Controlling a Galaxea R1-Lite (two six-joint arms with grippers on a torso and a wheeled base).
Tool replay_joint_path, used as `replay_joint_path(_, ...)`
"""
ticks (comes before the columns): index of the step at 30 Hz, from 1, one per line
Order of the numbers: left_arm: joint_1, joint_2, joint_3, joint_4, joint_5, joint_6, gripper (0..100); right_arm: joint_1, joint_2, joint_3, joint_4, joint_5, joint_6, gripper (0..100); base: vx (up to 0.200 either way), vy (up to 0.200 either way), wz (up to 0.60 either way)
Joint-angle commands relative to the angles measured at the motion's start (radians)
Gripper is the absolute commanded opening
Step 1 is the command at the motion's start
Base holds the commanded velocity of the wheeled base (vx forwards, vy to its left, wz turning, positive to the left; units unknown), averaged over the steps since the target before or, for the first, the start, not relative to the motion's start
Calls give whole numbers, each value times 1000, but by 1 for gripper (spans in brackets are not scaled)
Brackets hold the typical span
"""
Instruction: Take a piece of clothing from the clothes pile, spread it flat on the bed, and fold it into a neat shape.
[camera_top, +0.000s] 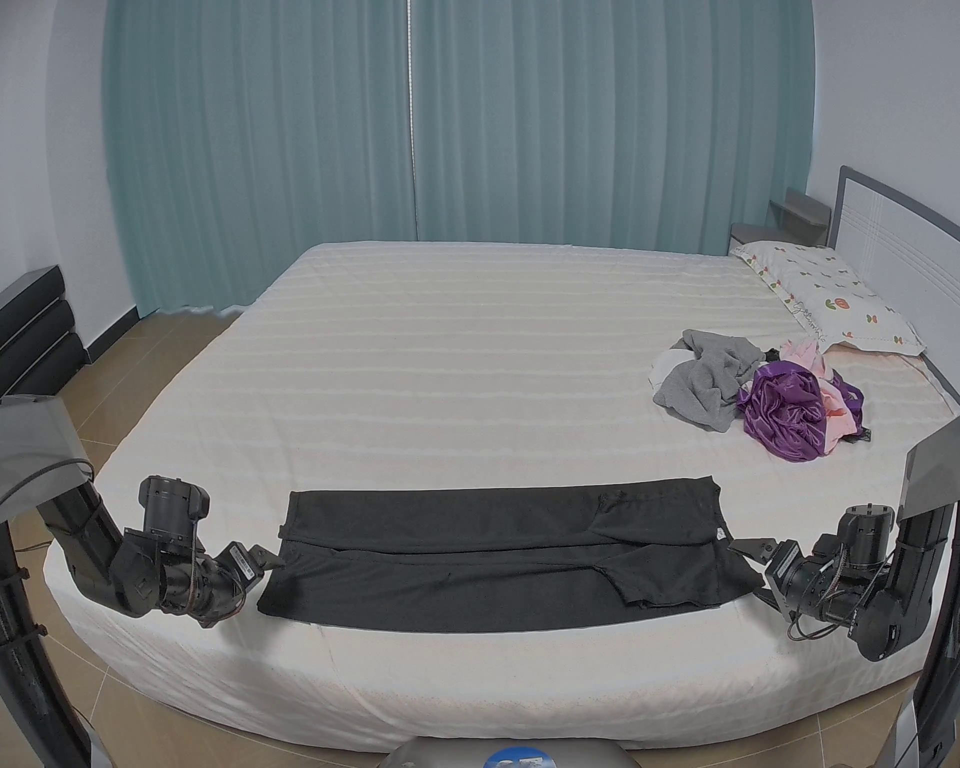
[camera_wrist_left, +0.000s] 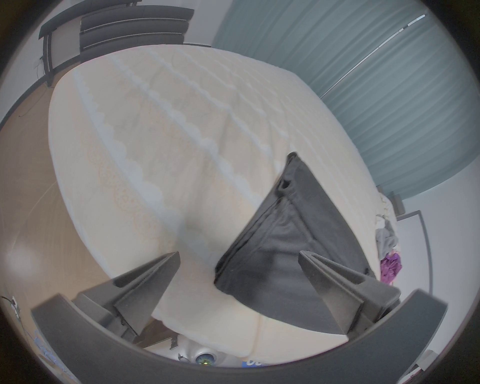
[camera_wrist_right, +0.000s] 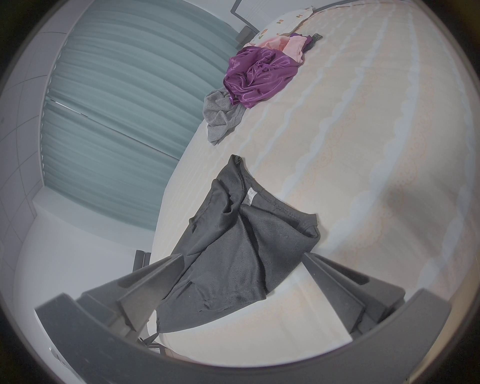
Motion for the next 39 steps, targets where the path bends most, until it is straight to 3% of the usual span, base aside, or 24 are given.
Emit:
replay_joint_path(1,28,-70,-27,2,-34,-2,100,-2,2,-2,0,2,10,100,0,0,0)
replay_joint_path(14,45,-33,-234,48,-142,49,100,-15,28,-15,-3,10,27,100,0,0,0)
replay_joint_path(16,42,13,-347,136,-154,82,100,-22,54,-17,-26,11,27,100,0,0,0)
replay_joint_path(20,44,40,-432,199,-195,133,100,-28,97,-17,-66,11,28,100,0,0,0)
replay_joint_path(25,42,65,-455,246,-217,248,100,-28,100,-18,-80,11,56,100,0,0,0)
replay_joint_path(39,31,175,-475,239,-215,354,100,-21,100,-18,-80,13,67,100,0,0,0)
